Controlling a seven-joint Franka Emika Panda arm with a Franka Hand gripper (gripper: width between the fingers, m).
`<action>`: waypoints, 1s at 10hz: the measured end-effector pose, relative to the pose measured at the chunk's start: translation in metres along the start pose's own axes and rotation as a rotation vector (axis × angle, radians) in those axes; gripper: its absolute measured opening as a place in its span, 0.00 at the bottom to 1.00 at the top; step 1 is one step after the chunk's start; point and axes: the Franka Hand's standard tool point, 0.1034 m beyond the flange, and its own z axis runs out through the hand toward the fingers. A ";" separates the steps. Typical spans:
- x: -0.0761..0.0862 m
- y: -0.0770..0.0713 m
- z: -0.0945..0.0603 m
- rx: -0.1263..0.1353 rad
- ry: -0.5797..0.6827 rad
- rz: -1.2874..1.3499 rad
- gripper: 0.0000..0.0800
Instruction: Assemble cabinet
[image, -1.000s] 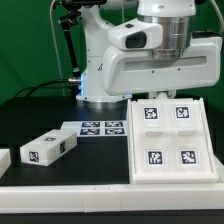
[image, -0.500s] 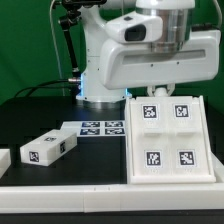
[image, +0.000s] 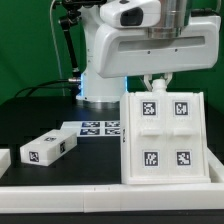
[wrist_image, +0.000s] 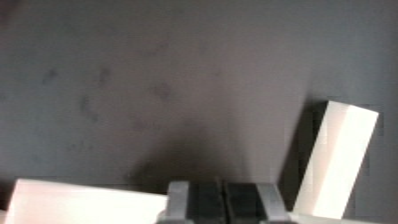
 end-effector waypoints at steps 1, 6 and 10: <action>0.002 0.001 -0.002 0.001 -0.006 0.000 0.00; -0.018 -0.022 0.012 -0.007 -0.004 0.003 0.00; -0.017 -0.022 0.008 -0.009 0.000 -0.018 0.00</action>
Offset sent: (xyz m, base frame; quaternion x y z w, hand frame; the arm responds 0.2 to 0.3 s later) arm -0.0280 0.0142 -0.0091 -0.0228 -0.0082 0.0382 0.9990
